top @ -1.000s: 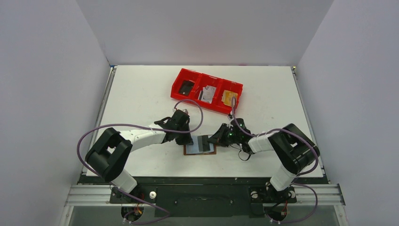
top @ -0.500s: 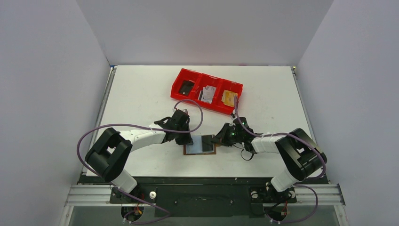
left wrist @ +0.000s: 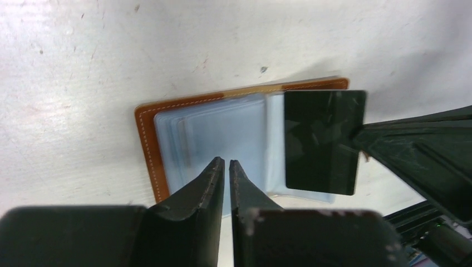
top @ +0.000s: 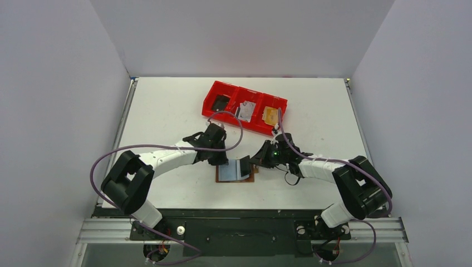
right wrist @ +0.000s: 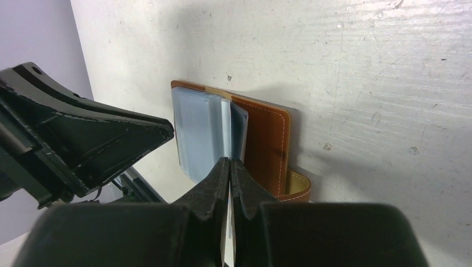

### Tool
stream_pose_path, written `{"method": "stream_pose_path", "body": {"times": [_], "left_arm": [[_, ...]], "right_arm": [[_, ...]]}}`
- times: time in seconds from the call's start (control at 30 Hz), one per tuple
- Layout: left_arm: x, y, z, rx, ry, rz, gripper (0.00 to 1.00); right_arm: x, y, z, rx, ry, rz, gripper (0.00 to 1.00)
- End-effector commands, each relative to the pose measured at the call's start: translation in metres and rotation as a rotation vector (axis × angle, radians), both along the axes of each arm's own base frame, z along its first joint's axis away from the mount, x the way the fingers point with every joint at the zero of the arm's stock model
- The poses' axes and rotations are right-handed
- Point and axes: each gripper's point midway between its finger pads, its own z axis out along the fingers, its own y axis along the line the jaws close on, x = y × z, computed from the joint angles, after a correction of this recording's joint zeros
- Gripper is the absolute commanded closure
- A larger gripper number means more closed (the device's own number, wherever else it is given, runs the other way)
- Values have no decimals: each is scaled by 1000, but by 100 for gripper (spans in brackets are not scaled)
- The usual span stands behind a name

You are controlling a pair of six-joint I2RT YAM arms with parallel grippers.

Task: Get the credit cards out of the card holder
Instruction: Remove the credit card from the card holder, then place the credit card in the storage box.

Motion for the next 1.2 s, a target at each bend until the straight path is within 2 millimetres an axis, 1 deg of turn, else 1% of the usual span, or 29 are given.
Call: {"method": "stream_pose_path", "body": {"times": [0.0, 0.03, 0.07, 0.1, 0.17, 0.2, 0.23, 0.27, 0.43, 0.47, 0.5, 0.53, 0.57, 0.6, 0.63, 0.67, 0.7, 0.73, 0.77, 0.8, 0.83, 0.87, 0.9, 0.93, 0.97, 1.0, 1.03, 1.07, 1.17], "left_arm": [[22, -13, 40, -54, -98, -20, 89], [24, -15, 45, -64, -108, -26, 83], [24, -15, 50, -78, -110, -30, 80], [26, -16, 55, -88, -117, -38, 74], [27, -16, 65, -132, -126, -48, 67], [30, -17, 70, -168, -129, -53, 66], [28, -15, 70, -183, -126, -57, 63], [31, -15, 79, -225, -140, -60, 61], [32, -9, 96, -332, -152, -63, 56], [35, -9, 102, -375, -158, -61, 55], [35, -4, 103, -395, -158, -49, 55], [33, -6, 105, -443, -149, -53, 54], [35, -7, 115, -491, -169, -65, 54], [33, -5, 114, -512, -158, -58, 53], [35, -5, 122, -551, -176, -68, 53], [33, -4, 122, -569, -168, -66, 52], [36, -4, 130, -602, -193, -76, 51], [34, -3, 131, -621, -189, -74, 50], [36, -3, 138, -654, -208, -88, 50], [34, -2, 138, -673, -196, -81, 50], [34, -3, 146, -715, -210, -92, 50], [32, -2, 145, -731, -204, -93, 50], [31, -4, 152, -766, -211, -105, 50], [30, -4, 150, -777, -206, -105, 50], [29, -6, 155, -802, -211, -115, 50], [28, -6, 152, -809, -199, -115, 50], [28, -8, 157, -835, -204, -121, 50], [27, -9, 155, -845, -198, -120, 50], [24, -12, 159, -898, -191, -128, 49]], "right_arm": [[17, 5, 33, 32, -88, -3, 100], [18, 7, 37, 39, -92, -3, 100], [19, 8, 42, 52, -96, -1, 100], [19, 9, 44, 58, -98, -1, 100], [21, 12, 54, 78, -108, 0, 100], [23, 14, 59, 88, -112, -1, 100], [24, 15, 64, 96, -115, -2, 100], [26, 16, 69, 105, -121, 0, 100], [31, 22, 92, 153, -142, -5, 100], [32, 24, 97, 164, -149, -2, 100], [32, 25, 102, 179, -151, -4, 100], [33, 27, 107, 194, -160, 1, 100], [33, 29, 113, 212, -160, 0, 100], [34, 30, 117, 225, -167, 0, 100], [33, 32, 123, 243, -165, 2, 100], [33, 33, 127, 257, -170, 4, 100], [33, 34, 133, 276, -169, 7, 100], [33, 36, 138, 294, -178, 8, 100], [32, 37, 143, 314, -172, 11, 100], [32, 38, 148, 329, -179, 13, 100], [30, 39, 152, 348, -172, 17, 100], [30, 40, 156, 366, -173, 17, 100], [29, 41, 159, 377, -173, 22, 100], [29, 42, 164, 395, -172, 21, 100], [28, 43, 166, 406, -170, 26, 100], [28, 44, 171, 428, -172, 25, 100], [27, 45, 172, 438, -168, 29, 100], [27, 46, 177, 461, -171, 31, 100], [26, 47, 185, 499, -176, 34, 100]]}}
